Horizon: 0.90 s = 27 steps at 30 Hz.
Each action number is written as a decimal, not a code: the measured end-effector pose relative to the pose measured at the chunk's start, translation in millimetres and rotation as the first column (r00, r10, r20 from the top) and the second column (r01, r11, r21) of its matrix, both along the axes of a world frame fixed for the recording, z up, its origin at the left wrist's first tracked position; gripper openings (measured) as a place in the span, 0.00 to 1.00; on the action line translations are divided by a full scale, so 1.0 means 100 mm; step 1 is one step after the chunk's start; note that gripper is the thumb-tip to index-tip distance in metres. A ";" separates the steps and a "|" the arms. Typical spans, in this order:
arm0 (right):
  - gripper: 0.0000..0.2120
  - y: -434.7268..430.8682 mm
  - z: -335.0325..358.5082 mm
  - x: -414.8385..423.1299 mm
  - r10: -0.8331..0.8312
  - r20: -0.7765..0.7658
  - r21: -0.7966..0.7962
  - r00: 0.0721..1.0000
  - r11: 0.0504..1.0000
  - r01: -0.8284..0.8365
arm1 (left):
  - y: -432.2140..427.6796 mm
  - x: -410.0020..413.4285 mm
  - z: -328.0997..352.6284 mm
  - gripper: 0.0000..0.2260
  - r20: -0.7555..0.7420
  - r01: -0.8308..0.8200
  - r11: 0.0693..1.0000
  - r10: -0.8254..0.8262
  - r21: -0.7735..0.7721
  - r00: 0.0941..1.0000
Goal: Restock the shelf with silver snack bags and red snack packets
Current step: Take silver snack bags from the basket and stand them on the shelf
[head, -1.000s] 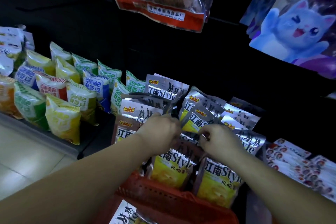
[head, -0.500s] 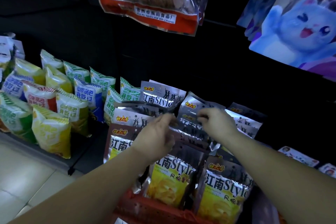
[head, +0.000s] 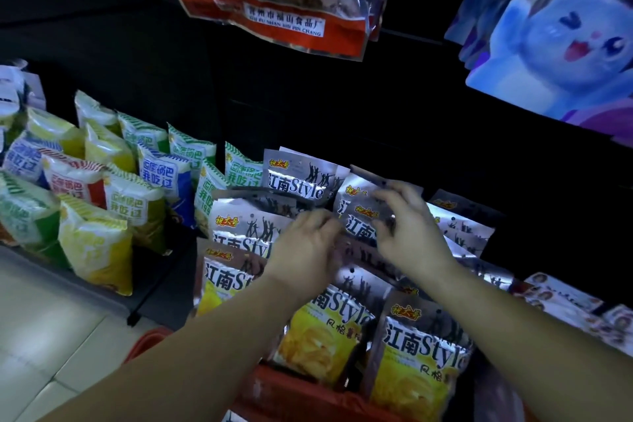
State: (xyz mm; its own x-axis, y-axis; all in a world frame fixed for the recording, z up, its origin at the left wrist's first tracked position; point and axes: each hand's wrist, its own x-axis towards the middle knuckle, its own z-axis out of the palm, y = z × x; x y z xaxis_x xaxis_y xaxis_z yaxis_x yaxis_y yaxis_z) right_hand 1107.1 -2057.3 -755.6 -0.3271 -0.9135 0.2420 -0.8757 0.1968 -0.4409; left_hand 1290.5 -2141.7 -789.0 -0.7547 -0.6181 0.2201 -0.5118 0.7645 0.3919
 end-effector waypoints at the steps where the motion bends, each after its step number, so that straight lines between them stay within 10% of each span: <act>1: 0.19 0.07 0.00 0.02 0.003 -0.038 0.031 0.999 1.000 -0.002 | -0.01 0.02 0.00 0.18 0.043 -0.054 0.998 0.056 -0.041 0.998; 4: 0.16 0.20 -0.01 0.12 0.023 -0.200 0.229 0.979 0.973 0.024 | 0.00 0.04 0.05 0.20 0.107 -0.107 0.979 0.127 -0.176 0.986; 10: 0.12 0.37 0.10 0.15 -0.106 -0.239 -0.009 0.965 0.994 0.107 | 0.00 0.14 0.14 0.11 0.161 -0.089 0.977 0.121 -0.192 0.980; 20: 0.16 1.32 0.34 0.06 -0.307 0.095 0.274 0.947 0.923 0.271 | 0.67 -0.10 0.33 0.02 0.118 0.103 0.855 -0.188 0.509 0.975; 27: 0.26 1.63 0.07 -0.18 -0.258 -0.065 0.465 0.964 0.847 0.258 | 0.99 -0.36 0.09 0.08 0.056 -0.076 0.742 0.052 0.666 0.997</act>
State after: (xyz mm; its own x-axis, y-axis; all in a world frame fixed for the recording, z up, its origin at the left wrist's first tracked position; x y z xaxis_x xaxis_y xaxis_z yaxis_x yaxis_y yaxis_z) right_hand 1089.1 -1894.3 -749.1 -0.5670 -0.8014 -0.1904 -0.7644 0.5981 -0.2409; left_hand 1254.7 -2042.7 -780.2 -0.7073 -0.6447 -0.2900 -0.5708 0.2789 0.7722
